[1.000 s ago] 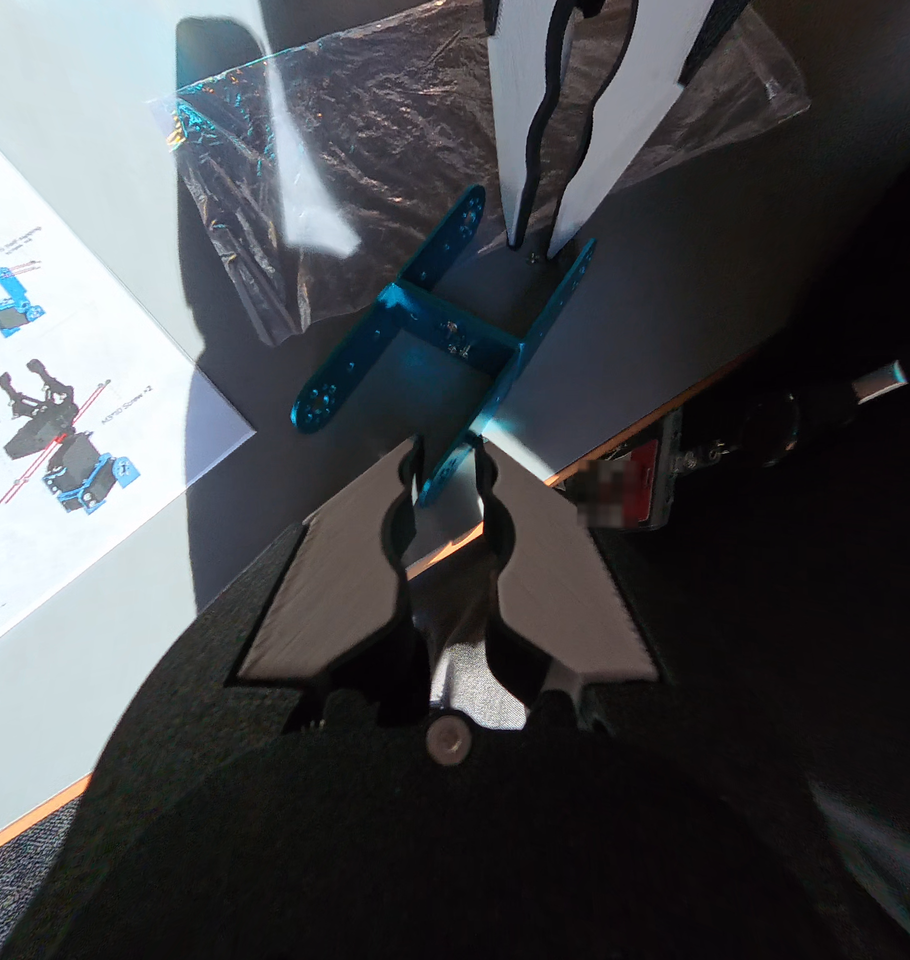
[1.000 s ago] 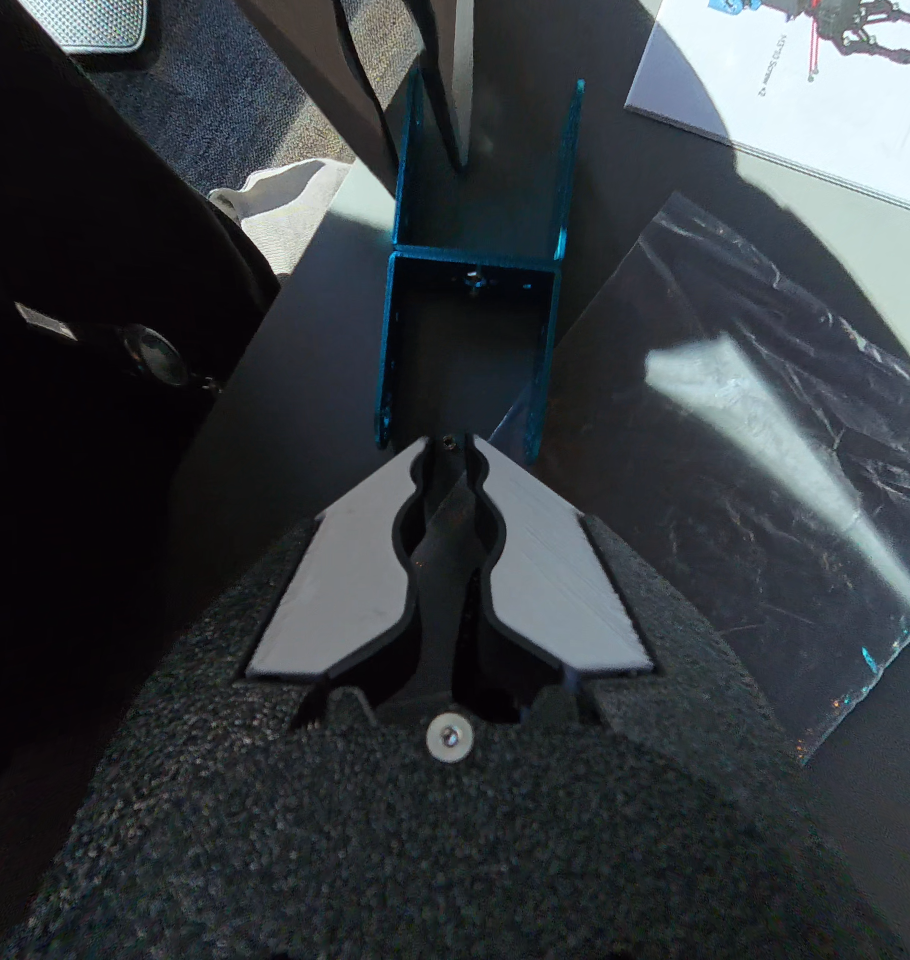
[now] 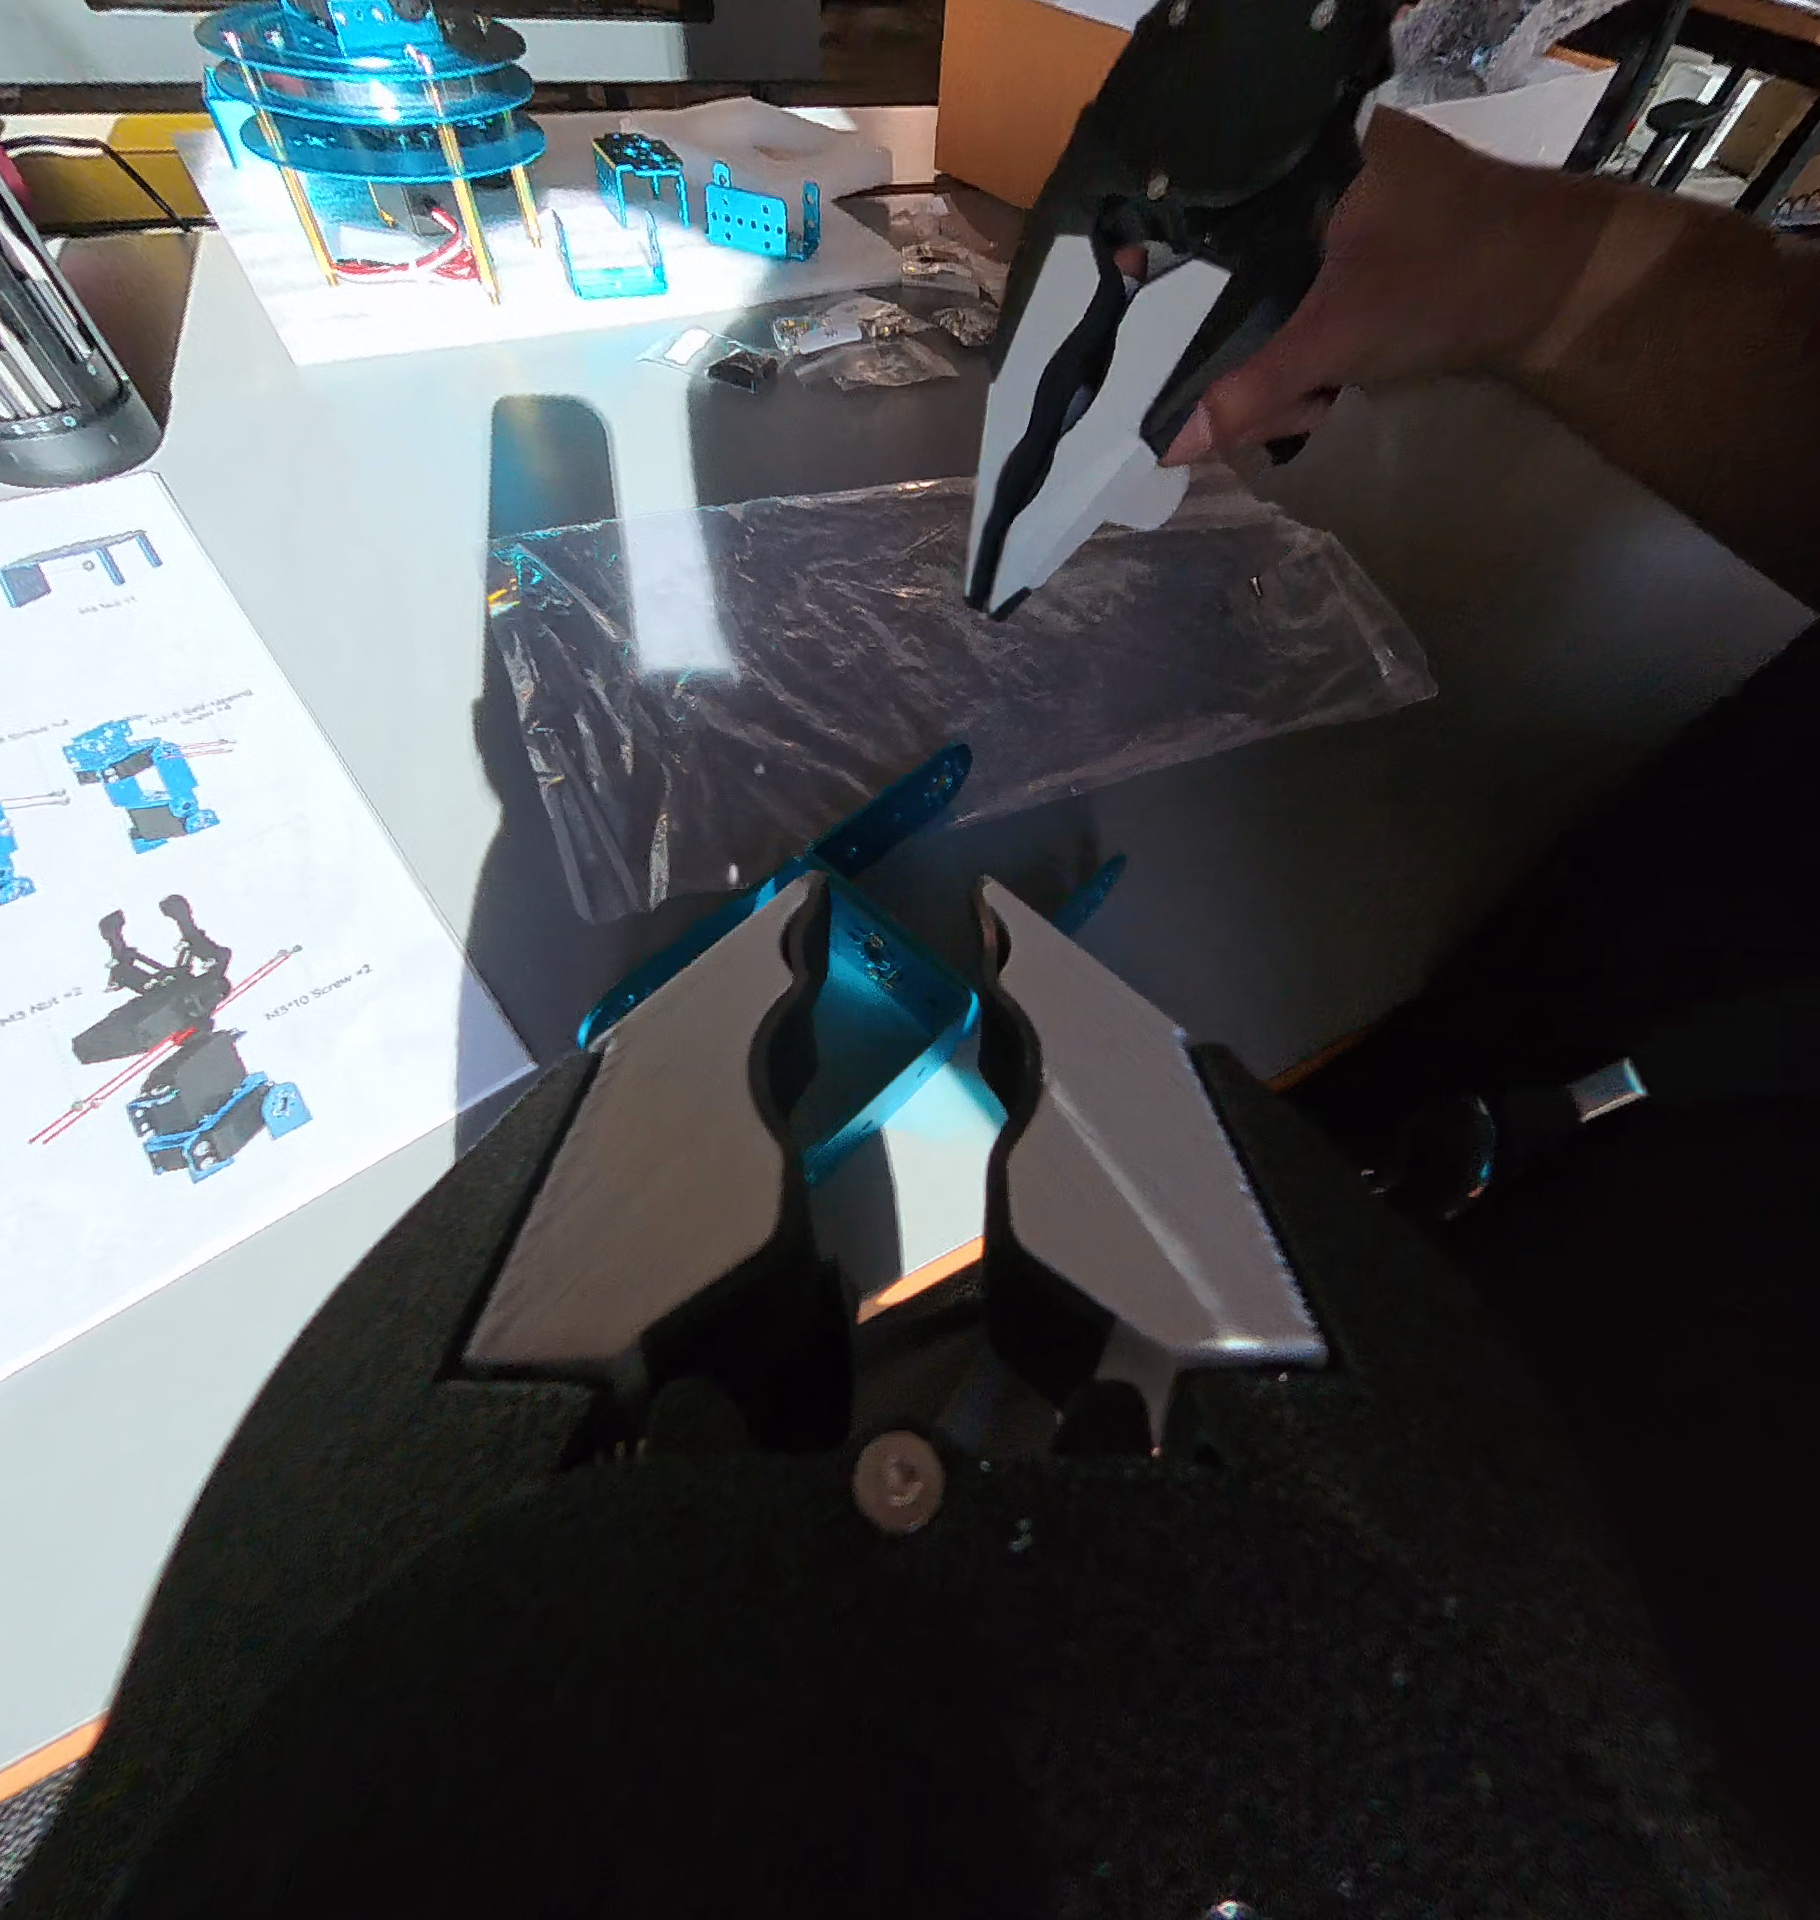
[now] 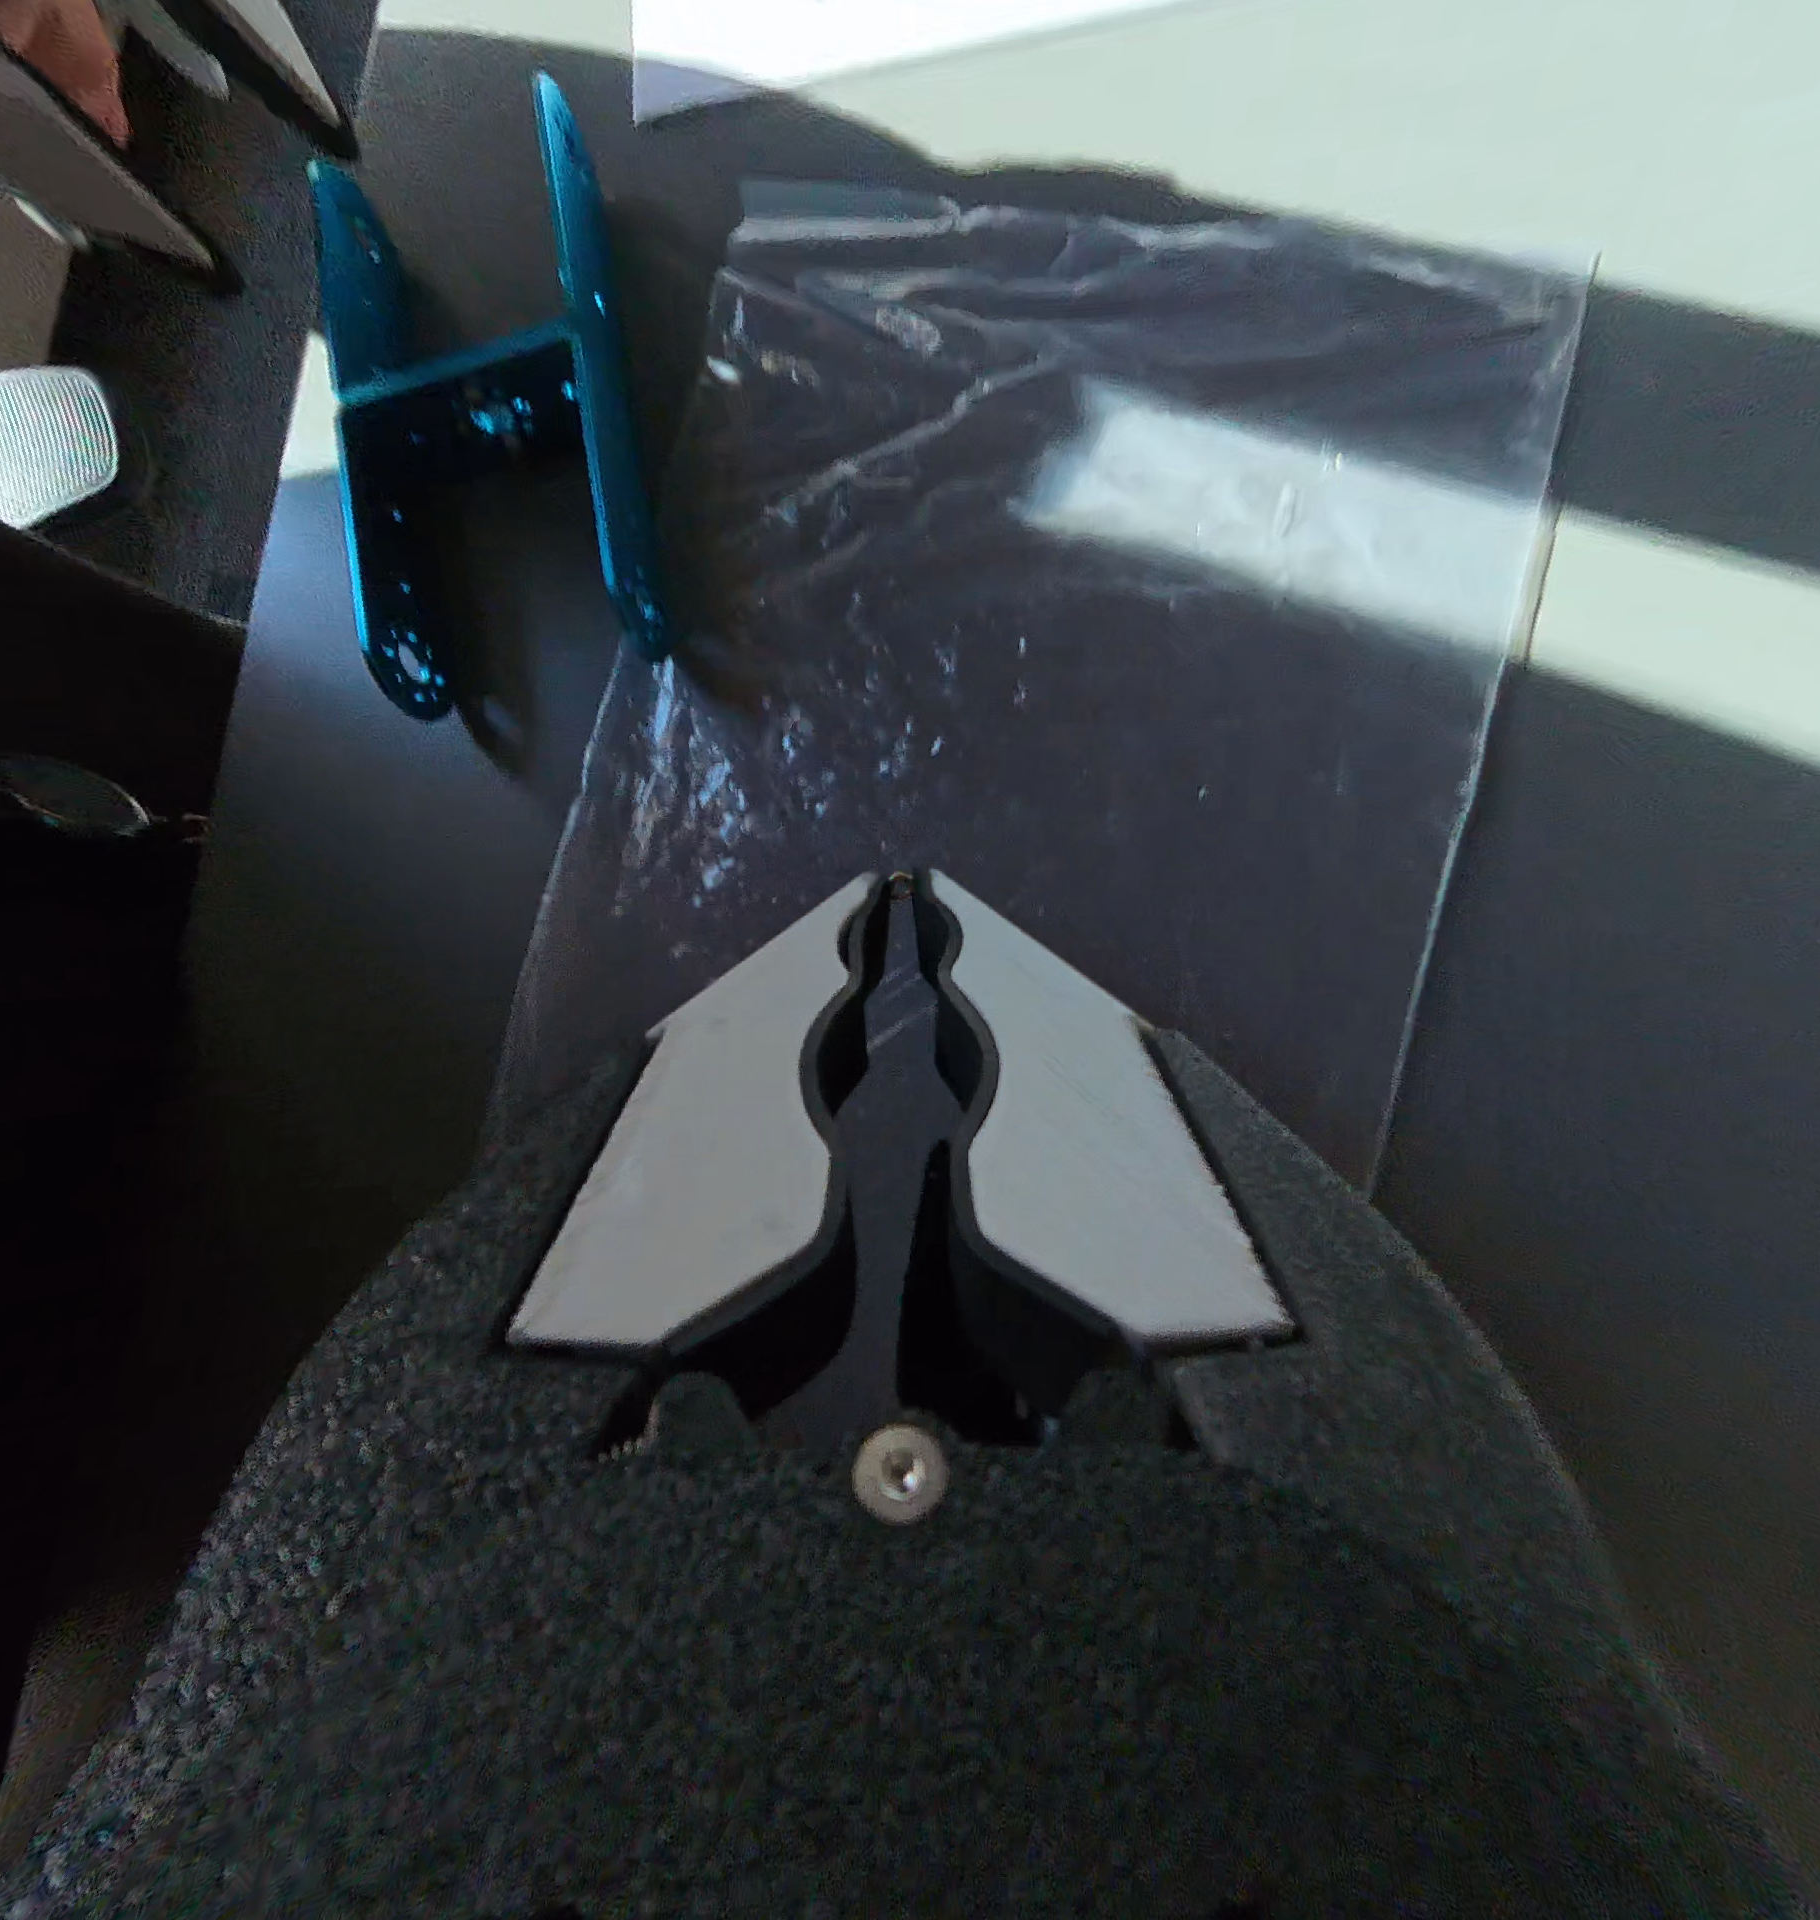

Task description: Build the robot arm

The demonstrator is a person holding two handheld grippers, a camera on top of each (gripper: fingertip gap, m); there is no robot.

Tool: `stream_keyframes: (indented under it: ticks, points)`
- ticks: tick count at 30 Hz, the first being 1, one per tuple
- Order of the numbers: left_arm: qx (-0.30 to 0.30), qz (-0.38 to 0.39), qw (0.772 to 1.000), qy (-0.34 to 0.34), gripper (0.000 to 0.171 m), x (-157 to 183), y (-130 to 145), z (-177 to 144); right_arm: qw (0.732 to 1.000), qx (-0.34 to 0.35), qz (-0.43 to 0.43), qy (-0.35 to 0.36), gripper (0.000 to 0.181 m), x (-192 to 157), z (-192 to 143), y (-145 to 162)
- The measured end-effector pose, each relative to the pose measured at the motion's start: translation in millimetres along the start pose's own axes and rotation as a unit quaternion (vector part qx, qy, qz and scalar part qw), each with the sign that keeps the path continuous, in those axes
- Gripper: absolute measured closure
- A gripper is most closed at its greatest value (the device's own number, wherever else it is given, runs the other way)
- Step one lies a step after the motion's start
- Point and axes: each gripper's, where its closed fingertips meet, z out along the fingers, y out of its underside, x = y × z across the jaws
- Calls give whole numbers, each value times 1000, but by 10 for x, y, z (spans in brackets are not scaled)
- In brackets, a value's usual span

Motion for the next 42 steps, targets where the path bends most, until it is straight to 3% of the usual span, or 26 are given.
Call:
stream_keyframes:
  ticks: [4, 11, 42]
  points:
    - [-8, 9, 1000, -8, 147, -26, 16, 19, 999, -45, -22, 15, 177, 58, -20, 187]
    - [-15, 6, 1000, -25, 147, -41, 90, 16, 998, -39, -36, 41, 177, 83, -104, 197]
    - [-42, 17, 998, -42, 145, -75, 231, -20, 998, -46, -38, 29, 179, 41, -59, 235]
